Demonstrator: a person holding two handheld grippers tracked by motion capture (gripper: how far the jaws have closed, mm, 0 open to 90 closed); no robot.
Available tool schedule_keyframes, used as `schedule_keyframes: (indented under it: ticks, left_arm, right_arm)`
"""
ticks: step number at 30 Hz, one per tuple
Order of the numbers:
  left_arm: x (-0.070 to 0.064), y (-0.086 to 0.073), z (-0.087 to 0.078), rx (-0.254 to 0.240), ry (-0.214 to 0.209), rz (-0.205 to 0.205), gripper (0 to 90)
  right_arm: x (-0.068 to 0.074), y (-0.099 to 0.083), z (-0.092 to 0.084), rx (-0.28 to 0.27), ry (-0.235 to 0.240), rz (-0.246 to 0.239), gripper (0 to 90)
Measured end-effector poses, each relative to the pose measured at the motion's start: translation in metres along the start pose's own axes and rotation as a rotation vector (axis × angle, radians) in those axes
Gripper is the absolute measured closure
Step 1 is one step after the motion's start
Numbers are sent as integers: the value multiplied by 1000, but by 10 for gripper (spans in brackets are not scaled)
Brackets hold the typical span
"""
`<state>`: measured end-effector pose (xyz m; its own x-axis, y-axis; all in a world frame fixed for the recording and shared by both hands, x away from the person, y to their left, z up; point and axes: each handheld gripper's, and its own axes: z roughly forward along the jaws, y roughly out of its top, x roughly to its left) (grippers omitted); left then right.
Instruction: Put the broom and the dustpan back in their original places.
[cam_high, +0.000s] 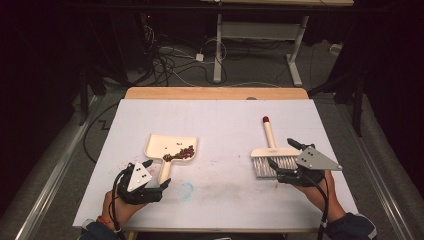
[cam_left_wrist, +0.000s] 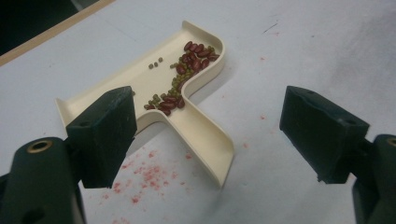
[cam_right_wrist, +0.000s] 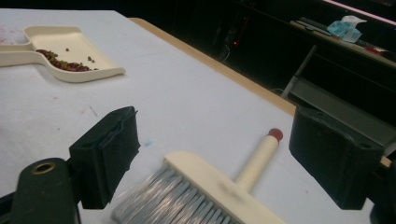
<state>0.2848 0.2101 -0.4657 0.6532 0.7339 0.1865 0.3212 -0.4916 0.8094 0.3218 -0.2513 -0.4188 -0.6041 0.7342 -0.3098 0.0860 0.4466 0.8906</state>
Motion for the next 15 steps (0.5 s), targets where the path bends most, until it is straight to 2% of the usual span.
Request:
schedule_keyframes:
  ticks: [13, 15]
  left_arm:
    - [-1, -1, 4, 17, 18, 15, 183]
    - [-1, -2, 4, 15, 18, 15, 183]
  right_arm:
    - [5, -26, -9, 34, -3, -35, 160]
    - [4, -30, -11, 32, 6, -17, 161]
